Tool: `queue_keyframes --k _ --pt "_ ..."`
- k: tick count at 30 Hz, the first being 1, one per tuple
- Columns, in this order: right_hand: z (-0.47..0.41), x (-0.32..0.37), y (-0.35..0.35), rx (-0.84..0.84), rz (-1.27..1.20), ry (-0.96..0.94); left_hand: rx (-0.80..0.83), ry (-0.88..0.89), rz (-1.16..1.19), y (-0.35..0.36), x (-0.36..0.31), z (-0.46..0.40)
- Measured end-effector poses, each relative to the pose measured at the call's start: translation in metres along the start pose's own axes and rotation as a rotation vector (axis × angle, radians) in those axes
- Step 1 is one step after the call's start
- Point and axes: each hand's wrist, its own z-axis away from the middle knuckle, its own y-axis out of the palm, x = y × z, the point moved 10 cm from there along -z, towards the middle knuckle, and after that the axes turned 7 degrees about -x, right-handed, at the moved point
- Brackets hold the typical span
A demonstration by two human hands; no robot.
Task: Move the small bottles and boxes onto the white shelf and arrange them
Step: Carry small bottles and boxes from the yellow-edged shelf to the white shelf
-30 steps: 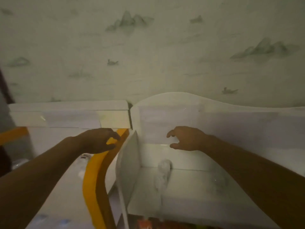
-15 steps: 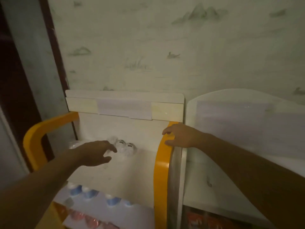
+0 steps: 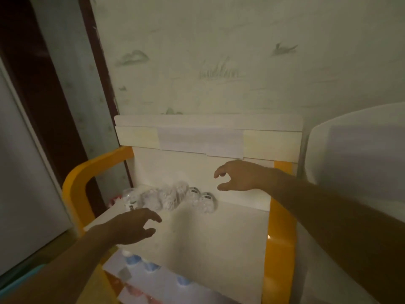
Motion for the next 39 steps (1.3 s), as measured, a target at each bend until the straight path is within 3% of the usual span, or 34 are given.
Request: queue_keyframes --k 9,12,17,24,34,39 --pt "-0.102 -0.023 0.04 0.071 -0.071 -0.007 -0.001 0.144 -0.072 0.014 0.01 -0.084" --pt "-0.119 -0.032 0.069 0.191 -0.023 0.009 0.024 0.146 -0.105 0.027 0.024 -0.104" --pt "-0.156 -0.041 0.104 0.273 -0.014 0.085 -0.125 0.062 -0.036 0.013 0.063 -0.153" --pt "-0.169 -0.058 0.177 0.424 0.023 0.19 0.018 0.07 0.042 0.051 0.092 -0.216" --pt "-0.169 -0.075 0.214 0.234 -0.108 0.359 0.069 0.103 0.147 0.073 0.097 -0.241" --pt "-0.165 -0.067 0.204 0.245 -0.032 0.32 0.105 0.112 0.128 0.062 0.093 -0.236"
